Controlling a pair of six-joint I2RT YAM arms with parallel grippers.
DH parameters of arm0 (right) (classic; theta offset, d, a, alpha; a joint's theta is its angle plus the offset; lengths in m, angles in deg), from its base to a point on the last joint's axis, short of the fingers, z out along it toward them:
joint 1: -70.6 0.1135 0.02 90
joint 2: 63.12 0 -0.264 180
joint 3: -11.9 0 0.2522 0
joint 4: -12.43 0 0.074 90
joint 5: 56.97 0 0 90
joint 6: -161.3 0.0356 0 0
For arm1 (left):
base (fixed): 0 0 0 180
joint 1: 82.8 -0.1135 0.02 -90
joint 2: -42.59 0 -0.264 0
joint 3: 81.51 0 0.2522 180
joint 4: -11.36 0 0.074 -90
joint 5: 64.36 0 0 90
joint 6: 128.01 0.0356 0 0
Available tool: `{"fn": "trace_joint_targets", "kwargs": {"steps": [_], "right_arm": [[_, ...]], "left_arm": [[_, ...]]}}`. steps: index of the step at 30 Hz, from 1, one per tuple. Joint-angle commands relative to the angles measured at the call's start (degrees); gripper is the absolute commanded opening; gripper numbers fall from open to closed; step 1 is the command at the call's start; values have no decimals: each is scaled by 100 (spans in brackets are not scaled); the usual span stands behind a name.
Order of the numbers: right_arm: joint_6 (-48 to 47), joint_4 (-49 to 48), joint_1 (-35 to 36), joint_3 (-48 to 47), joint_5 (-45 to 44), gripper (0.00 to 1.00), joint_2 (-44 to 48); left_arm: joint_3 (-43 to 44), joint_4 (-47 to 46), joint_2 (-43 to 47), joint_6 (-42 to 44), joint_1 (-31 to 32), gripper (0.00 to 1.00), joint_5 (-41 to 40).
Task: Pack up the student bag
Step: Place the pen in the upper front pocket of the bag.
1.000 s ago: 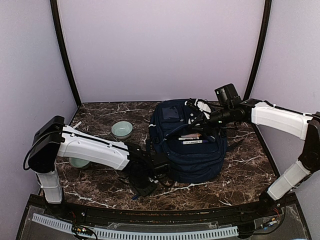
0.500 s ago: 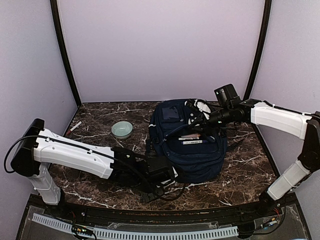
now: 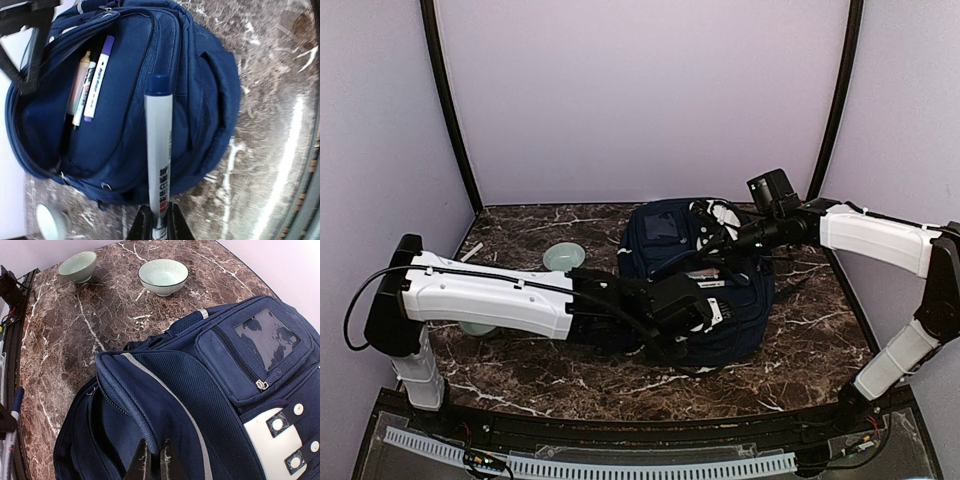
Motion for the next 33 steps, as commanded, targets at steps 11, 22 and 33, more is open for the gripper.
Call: {"fn": "trace_joint_targets", "kwargs": {"steps": [11, 22, 33], "right_arm": [[43, -227, -23, -135, 86, 0, 73], [25, -240, -26, -118, 57, 0, 181], [23, -244, -26, -88, 237, 0, 358]], "left_arm": [[1049, -1193, -1104, 2156, -647, 3, -398], [2036, -886, -1984, 3029, -931, 4, -201], [2453, -1005, -2573, 3469, -1216, 4, -294]]}}
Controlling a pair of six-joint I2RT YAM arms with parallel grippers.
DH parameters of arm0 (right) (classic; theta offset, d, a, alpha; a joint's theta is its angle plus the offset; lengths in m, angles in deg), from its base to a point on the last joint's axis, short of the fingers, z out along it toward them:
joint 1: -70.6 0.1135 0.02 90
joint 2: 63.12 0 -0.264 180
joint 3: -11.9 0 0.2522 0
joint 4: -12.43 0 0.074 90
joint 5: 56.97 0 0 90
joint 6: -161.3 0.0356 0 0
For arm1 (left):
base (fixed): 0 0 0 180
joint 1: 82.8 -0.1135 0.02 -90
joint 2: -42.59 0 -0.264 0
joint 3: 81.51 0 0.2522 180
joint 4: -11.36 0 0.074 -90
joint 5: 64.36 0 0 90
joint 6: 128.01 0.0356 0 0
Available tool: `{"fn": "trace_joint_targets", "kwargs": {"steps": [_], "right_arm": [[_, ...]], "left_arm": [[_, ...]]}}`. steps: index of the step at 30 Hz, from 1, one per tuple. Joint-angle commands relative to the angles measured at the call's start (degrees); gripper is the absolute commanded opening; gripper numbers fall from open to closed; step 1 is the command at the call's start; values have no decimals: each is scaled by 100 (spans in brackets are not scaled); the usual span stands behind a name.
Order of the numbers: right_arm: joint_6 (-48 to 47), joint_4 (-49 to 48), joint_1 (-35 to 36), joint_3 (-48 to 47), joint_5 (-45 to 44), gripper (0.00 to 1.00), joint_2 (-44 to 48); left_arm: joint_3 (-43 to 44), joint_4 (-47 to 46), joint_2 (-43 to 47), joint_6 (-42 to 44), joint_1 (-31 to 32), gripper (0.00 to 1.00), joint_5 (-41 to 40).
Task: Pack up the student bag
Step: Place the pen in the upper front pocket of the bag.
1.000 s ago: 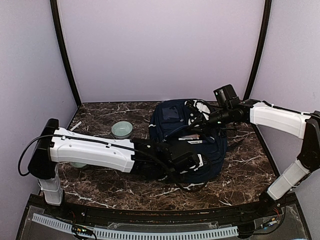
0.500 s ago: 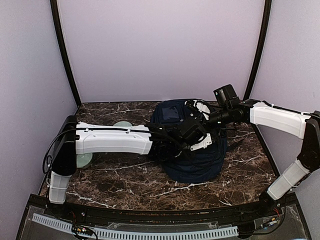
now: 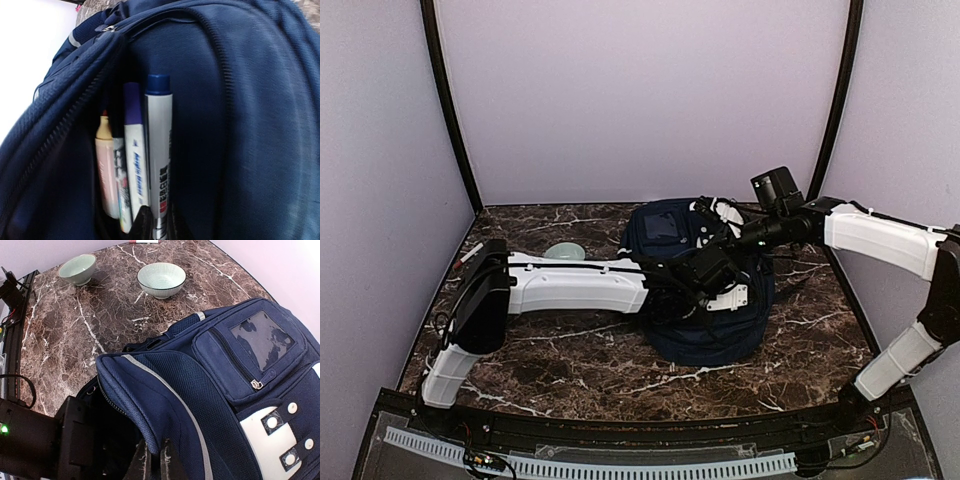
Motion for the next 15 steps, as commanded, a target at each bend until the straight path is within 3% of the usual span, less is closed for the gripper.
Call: {"fn": "trace_joint_targets", "kwargs": {"steps": [1, 11, 15], "right_arm": [[15, -285, -20, -92, 238, 0, 191], [-7, -279, -17, -98, 208, 0, 215], [-11, -287, -17, -85, 210, 0, 224]], "left_arm": [[373, -35, -248, 230, -222, 4, -64], [566, -118, -519, 376, -452, 5, 65], [614, -249, -647, 386, -486, 14, -143]]}}
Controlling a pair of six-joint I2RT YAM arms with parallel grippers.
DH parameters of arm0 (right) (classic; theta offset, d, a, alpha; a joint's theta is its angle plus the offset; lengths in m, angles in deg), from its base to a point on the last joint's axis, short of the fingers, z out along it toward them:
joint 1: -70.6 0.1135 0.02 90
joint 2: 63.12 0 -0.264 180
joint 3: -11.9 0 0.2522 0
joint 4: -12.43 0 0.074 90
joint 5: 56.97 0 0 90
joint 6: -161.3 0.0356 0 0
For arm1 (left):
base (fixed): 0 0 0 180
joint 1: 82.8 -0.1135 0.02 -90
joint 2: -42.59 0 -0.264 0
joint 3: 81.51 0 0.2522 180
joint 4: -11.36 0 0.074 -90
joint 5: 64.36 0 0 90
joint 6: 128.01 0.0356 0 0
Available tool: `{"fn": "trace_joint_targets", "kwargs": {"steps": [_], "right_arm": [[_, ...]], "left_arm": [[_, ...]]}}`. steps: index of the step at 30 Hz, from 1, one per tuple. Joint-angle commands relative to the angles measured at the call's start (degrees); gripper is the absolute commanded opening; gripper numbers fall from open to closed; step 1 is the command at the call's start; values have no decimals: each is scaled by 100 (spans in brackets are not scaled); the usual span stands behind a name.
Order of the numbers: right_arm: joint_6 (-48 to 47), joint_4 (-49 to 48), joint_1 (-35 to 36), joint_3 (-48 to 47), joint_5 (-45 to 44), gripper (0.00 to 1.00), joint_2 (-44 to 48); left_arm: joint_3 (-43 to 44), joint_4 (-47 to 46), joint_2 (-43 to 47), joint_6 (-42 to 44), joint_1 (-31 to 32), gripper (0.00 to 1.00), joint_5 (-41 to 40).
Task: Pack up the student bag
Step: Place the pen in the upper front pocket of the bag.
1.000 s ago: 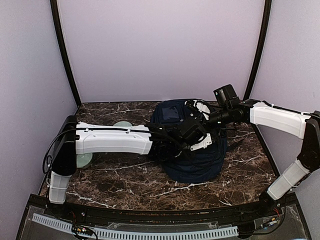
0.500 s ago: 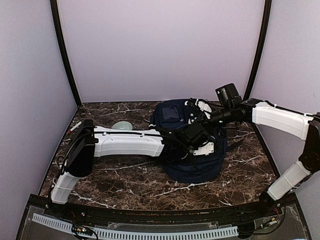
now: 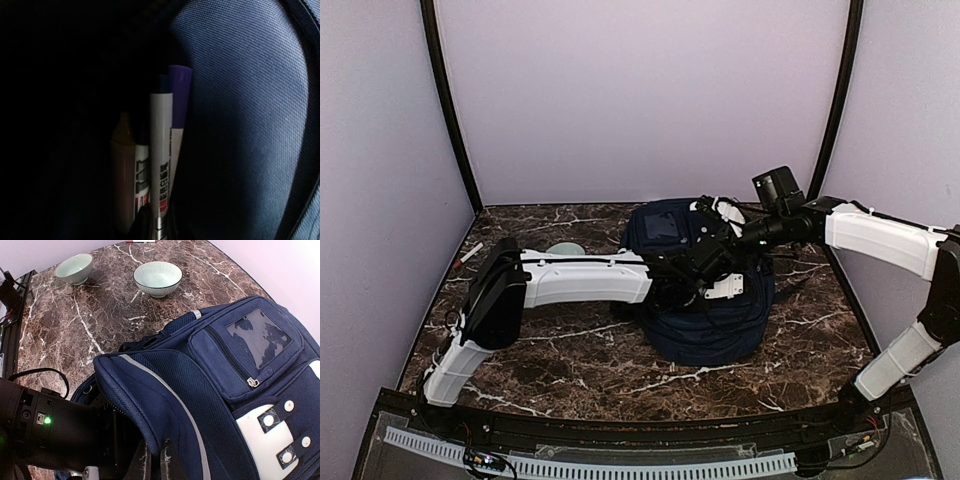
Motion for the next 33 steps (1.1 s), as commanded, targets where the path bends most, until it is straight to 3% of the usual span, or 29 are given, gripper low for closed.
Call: {"fn": "trace_joint_targets", "kwargs": {"steps": [1, 5, 14, 18, 26, 33], "right_arm": [[12, -309, 2, -83, 247, 0, 213], [15, -304, -2, -90, 246, 0, 222], [5, -302, -13, -83, 215, 0, 272], [2, -327, -34, -69, 221, 0, 271], [11, -321, -42, -79, 206, 0, 230], [38, -337, -43, -78, 263, 0, 141]], "left_arm": [[141, -181, -214, 57, -120, 18, -198], [187, -293, -201, 38, -113, 27, -491], [-56, -253, 303, -256, 30, 32, -646], [-519, -664, 824, -174, 221, 34, -826], [-1193, -295, 2063, -589, 576, 35, -320], [-2466, -122, 3442, -1551, 710, 34, -131]]}}
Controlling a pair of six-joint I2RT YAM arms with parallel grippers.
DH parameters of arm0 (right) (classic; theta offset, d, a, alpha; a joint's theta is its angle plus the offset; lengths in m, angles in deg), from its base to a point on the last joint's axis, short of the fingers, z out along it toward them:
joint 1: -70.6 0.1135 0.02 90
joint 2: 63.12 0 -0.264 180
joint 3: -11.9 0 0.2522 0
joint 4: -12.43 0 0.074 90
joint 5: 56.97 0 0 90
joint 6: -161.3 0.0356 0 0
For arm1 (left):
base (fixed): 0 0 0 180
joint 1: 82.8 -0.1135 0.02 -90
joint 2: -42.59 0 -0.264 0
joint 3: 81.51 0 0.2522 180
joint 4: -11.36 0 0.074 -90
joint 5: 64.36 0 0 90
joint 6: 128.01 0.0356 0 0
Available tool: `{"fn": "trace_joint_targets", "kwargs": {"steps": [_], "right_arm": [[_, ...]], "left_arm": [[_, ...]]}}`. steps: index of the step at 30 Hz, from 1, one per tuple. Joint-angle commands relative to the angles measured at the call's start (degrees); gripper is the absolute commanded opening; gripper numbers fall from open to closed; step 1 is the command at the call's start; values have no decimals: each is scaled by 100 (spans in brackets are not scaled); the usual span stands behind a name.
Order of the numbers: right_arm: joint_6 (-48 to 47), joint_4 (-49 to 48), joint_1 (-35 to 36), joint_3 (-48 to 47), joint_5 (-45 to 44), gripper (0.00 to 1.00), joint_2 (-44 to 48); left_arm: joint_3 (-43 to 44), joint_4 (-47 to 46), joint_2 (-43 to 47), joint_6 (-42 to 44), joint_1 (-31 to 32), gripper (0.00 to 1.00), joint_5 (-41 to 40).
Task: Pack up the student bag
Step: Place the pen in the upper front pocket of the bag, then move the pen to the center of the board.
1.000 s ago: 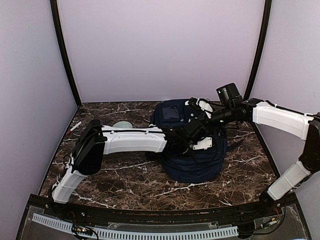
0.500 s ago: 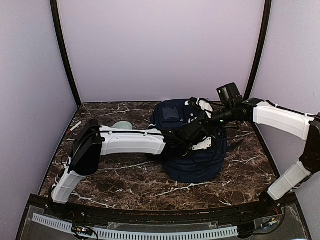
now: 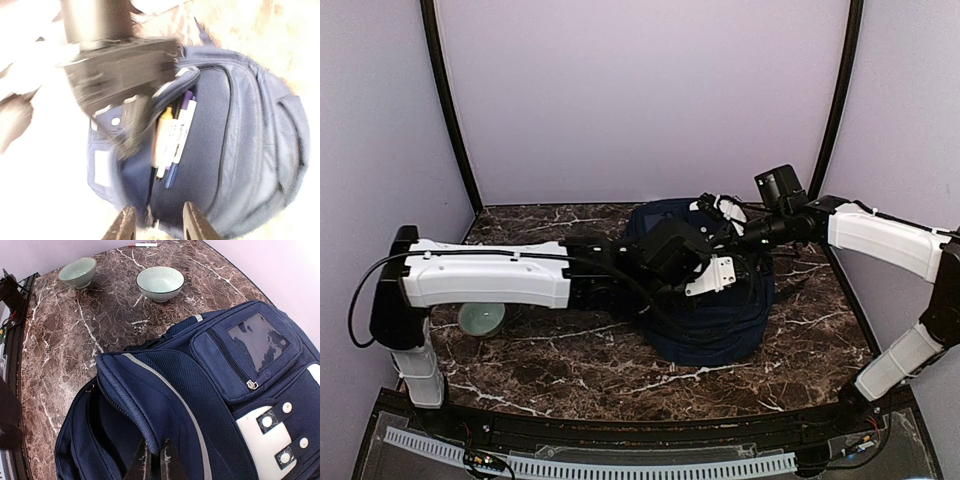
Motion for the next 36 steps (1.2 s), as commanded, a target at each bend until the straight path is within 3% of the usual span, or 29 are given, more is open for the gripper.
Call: {"fn": "trace_joint_targets", "kwargs": {"steps": [1, 5, 10, 12, 15, 18, 26, 36], "right_arm": [[35, -348, -13, -85, 196, 0, 33], [35, -335, -13, -96, 228, 0, -32], [29, -331, -14, -91, 263, 0, -61], [16, -325, -13, -84, 253, 0, -48], [-13, -329, -14, -79, 232, 0, -18], [-18, -327, -15, -77, 243, 0, -7], [-18, -320, -13, -79, 272, 0, 17], [-18, -301, -14, -83, 319, 0, 141]], "left_arm": [[-859, 21, 1233, -882, -25, 34, 162], [-1621, 57, 2012, -1798, -198, 36, -64], [-2499, 475, 2862, -2798, -1004, 40, 197], [-2806, 442, 3229, -3039, -1318, 47, 344], [-3007, 624, 3601, -3601, -1783, 65, 19], [-3015, 1035, 3770, -4200, -2449, 74, -146], [-2855, 1687, 3525, -5296, -4509, 78, 714], [-2499, 1222, 2460, -5637, -6727, 84, 2462]]}}
